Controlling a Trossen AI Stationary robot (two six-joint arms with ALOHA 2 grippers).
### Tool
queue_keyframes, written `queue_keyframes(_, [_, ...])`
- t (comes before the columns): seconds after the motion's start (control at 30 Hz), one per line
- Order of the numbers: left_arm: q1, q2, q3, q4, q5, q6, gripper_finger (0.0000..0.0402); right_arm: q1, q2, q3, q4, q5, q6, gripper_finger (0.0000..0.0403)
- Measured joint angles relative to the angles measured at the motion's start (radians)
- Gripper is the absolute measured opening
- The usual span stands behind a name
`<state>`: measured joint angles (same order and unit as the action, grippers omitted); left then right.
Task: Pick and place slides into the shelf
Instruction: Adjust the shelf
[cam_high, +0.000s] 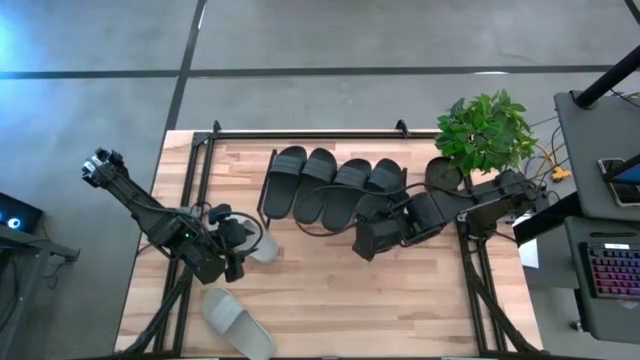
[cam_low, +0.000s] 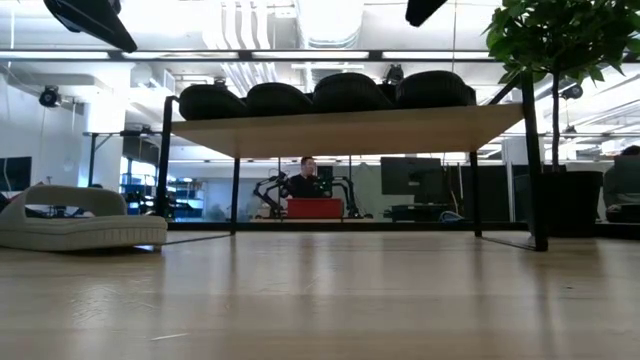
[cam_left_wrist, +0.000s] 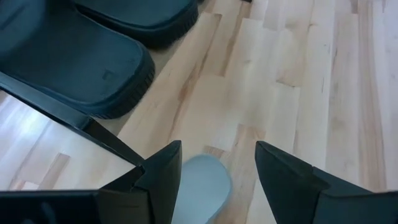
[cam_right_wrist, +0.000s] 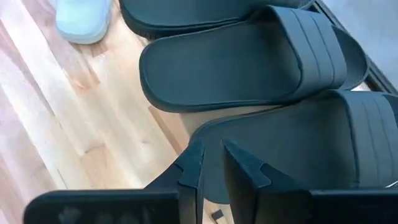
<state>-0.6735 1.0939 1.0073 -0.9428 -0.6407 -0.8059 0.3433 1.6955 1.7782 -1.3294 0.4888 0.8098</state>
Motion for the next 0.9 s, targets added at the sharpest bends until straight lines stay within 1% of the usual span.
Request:
queue_keyframes(0.07, [0.000,0.000,0.000,0.000,0.014,0.000,0.0189,0.009,0.001,-0.002,0.018,-0.038,0.005,0.0043])
queue_keyframes(0.23, [0.000,0.000,-0.001,-0.008,0.018,0.001,0.0189,0.052,0.034,-0.052,0.018,-0.190,0.080,0.0043])
queue_keyframes(0.3, [0.000,0.000,-0.001,-0.009,0.018,0.001,0.0189,0.079,0.044,-0.085,0.016,-0.210,0.126,0.0043])
queue_keyframes(0.4, [0.000,0.000,-0.002,-0.009,0.018,0.001,0.0189,0.111,0.043,-0.148,0.015,-0.206,0.233,0.0043])
queue_keyframes(0.5, [0.000,0.000,-0.002,-0.008,0.017,0.002,0.0189,0.118,0.045,-0.228,0.003,-0.201,0.322,0.0043])
queue_keyframes(0.57, [0.000,0.000,-0.002,-0.009,0.013,0.002,0.0189,0.114,0.045,-0.277,0.002,-0.173,0.361,0.0043])
queue_keyframes(0.67, [0.000,0.000,-0.002,-0.009,0.003,0.002,0.0189,0.097,0.045,-0.339,0.004,-0.120,0.388,0.0043])
queue_keyframes(0.8, [0.000,0.000,-0.002,-0.008,0.003,0.002,0.0189,0.062,0.044,-0.384,-0.012,-0.072,0.392,0.0043])
queue_keyframes(0.9, [0.000,0.000,-0.002,-0.008,0.003,0.002,0.0189,0.045,0.044,-0.399,-0.081,-0.038,0.407,0.0043])
